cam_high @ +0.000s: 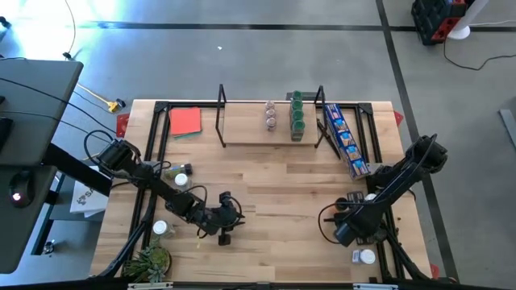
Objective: Shelf spices
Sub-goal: Put the transparent seasoning bottle on the shelf aligned with the other transparent seasoning bottle
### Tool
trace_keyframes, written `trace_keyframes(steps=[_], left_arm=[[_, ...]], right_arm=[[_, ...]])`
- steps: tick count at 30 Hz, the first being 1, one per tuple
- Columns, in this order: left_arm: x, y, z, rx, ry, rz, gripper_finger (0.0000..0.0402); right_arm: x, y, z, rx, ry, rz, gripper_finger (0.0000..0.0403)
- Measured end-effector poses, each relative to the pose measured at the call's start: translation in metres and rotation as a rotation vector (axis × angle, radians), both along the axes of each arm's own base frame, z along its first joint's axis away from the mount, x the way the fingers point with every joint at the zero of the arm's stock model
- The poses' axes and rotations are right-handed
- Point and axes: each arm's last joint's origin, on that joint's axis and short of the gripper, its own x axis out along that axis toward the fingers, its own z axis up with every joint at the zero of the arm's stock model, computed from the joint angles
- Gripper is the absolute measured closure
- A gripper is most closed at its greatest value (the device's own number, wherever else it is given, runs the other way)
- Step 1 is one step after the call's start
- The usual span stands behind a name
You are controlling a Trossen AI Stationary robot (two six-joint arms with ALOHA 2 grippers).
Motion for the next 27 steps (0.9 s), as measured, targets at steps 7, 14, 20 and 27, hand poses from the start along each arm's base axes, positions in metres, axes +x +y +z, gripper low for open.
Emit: trace_keyframes(steps=[7,14,20,27], left_arm=[[0.000,0.000,0.000,0.001,0.001,-0.001,0.0315],[0.000,0.000,0.000,0.000,0.001,-0.001,0.0315],[0.000,0.000,0.000,0.000,0.001,-0.002,0.0315],[0.000,0.000,0.000,0.002,0.001,-0.001,0.0315]], right_arm=[[0.005,0.006,-0.002,0.068,-0.041,-0.009,0.0189],[0.003,0.005,-0.001,0.063,-0.021,-0.013,0.0240],[0.006,0.010,-0.002,0.125,-0.025,-0.062,0.0240],[0.025,0.026,0.017,0.250,-0.108,-0.138,0.0242]])
